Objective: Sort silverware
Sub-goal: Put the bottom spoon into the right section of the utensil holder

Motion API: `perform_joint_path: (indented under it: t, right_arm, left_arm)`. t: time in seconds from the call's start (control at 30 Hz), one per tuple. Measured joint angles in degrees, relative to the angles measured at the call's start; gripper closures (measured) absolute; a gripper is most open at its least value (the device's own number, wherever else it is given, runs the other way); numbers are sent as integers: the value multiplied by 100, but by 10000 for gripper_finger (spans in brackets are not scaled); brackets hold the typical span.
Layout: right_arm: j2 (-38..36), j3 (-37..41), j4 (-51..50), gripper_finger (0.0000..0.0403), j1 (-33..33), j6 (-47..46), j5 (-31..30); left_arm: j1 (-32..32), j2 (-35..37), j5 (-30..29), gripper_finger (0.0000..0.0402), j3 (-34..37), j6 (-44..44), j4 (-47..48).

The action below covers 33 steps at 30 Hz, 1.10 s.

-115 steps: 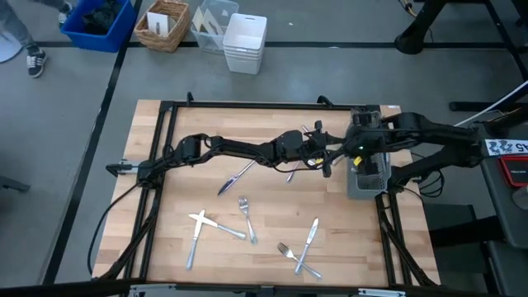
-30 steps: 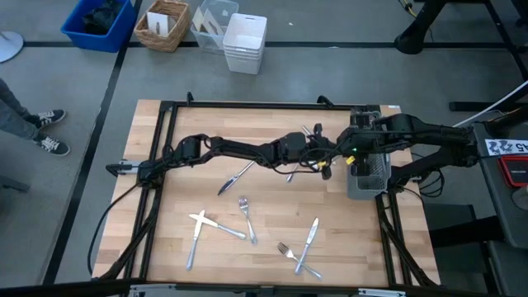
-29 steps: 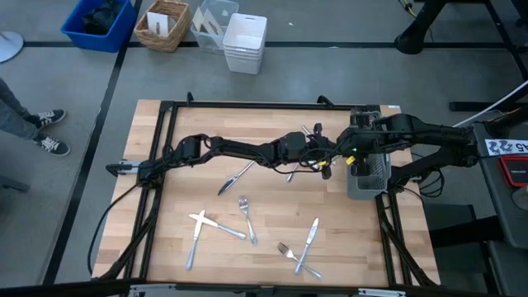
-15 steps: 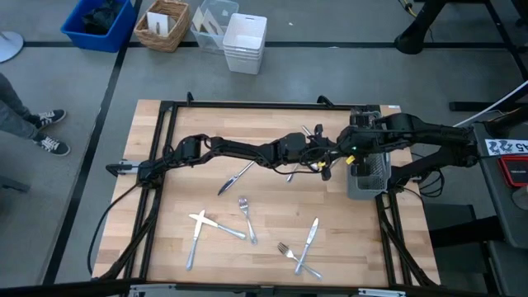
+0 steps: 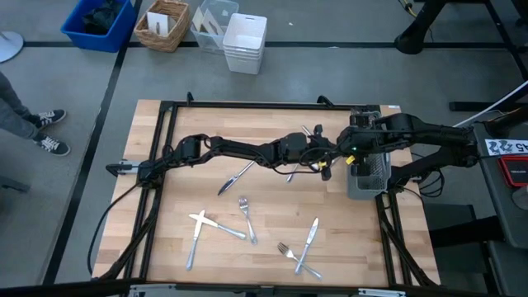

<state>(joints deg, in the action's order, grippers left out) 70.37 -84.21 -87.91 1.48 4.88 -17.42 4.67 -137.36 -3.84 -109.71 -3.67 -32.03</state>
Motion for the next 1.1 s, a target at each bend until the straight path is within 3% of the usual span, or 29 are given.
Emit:
perform_joint_path:
  t: [0.13, 0.4, 0.63, 0.83, 1.1]
  right_arm:
    - [0, 1, 3, 388, 0, 7, -82]
    - [0, 1, 63, 320, 0, -48, 68]
    - [0, 1, 110, 284, 2, -94, 71]
    - [2, -158, -46, 277, 2, -203, 56]
    - [-24, -1110, -201, 277, 0, -170, -19]
  left_arm:
    - [9, 2, -4, 392, 0, 47, -18]
    - [18, 9, -17, 399, 0, -5, -46]
    - [29, 9, -1, 400, 0, -13, 12]
    - [51, 9, 2, 401, 0, 145, 170]
    - [105, 9, 9, 401, 0, 268, 158]
